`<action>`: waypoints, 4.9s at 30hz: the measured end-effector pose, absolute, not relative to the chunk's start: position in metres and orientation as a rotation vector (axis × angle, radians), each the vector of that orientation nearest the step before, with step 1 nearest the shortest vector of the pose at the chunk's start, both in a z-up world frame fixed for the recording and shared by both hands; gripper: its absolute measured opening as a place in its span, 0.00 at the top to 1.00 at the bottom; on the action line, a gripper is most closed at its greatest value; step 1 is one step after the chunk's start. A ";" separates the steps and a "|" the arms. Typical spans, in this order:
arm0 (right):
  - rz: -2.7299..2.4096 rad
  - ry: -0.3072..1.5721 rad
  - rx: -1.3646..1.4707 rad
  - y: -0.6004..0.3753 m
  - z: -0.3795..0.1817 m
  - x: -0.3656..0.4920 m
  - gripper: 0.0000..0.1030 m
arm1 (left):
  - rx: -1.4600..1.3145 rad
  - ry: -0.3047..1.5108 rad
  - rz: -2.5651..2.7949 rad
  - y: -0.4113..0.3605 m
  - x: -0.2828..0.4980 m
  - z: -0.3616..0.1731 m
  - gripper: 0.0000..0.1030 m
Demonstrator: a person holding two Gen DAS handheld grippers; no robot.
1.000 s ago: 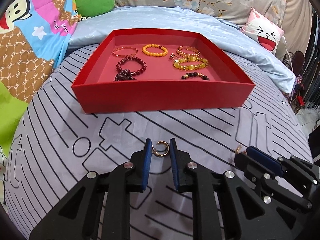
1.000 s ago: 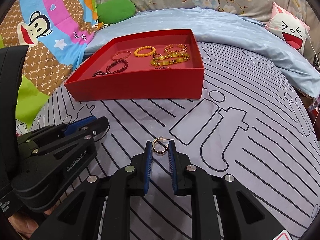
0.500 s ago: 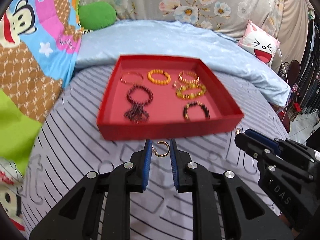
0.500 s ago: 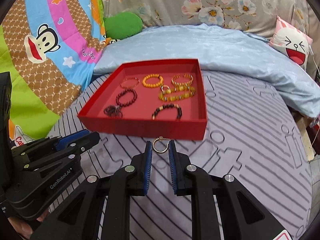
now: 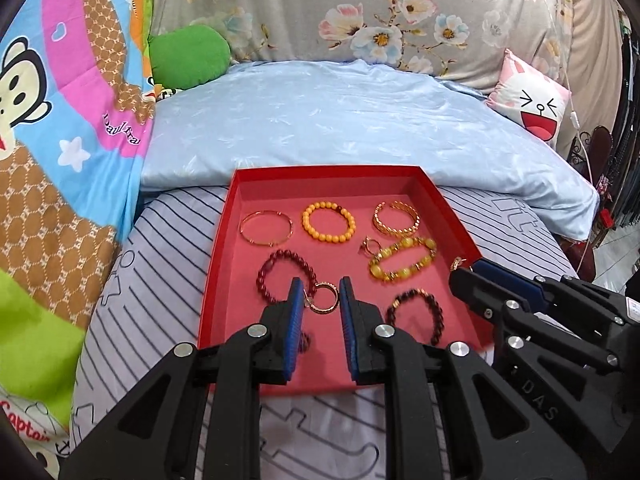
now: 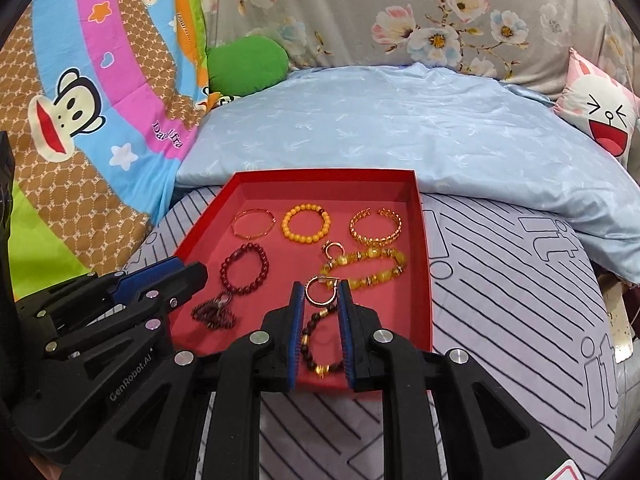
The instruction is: Organize jewelry
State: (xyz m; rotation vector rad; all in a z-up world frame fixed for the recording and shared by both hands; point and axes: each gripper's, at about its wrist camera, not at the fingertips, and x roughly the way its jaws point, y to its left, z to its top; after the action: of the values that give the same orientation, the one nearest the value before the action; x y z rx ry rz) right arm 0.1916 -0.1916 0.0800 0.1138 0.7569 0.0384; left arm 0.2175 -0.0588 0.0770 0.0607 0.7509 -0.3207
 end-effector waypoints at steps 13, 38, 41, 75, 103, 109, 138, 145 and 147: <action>0.036 0.816 0.116 -0.191 0.052 0.233 0.85 | 0.059 0.809 -0.300 -0.065 0.255 0.050 0.83; 0.020 0.826 0.091 -0.189 0.041 0.242 0.79 | 0.079 0.793 -0.264 -0.065 0.263 0.042 0.67; 0.019 0.819 0.093 -0.191 0.046 0.239 0.79 | 0.085 0.781 -0.265 -0.067 0.259 0.048 0.67; -0.080 0.737 0.074 -0.180 0.065 0.127 0.60 | 0.039 0.744 -0.236 -0.051 0.157 0.062 0.67; -0.170 0.731 0.081 -0.188 0.034 0.112 0.33 | 0.046 0.714 -0.110 -0.036 0.141 0.032 0.33; -0.176 0.734 0.080 -0.190 0.031 0.112 0.32 | 0.057 0.702 -0.079 -0.035 0.140 0.029 0.23; -0.204 0.722 0.046 -0.192 0.027 0.113 0.18 | 0.031 0.730 -0.047 -0.025 0.146 0.020 0.08; -0.200 0.722 0.052 -0.192 0.028 0.113 0.18 | 0.029 0.731 -0.046 -0.024 0.146 0.021 0.08; -0.198 0.723 0.054 -0.192 0.029 0.113 0.18 | 0.029 0.730 -0.043 -0.024 0.146 0.021 0.08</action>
State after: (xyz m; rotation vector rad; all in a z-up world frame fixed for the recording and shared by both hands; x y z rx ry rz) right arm 0.1130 -0.1920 0.0287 0.0539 0.7230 -0.1984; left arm 0.1461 -0.0242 0.0209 0.0291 0.7303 -0.0432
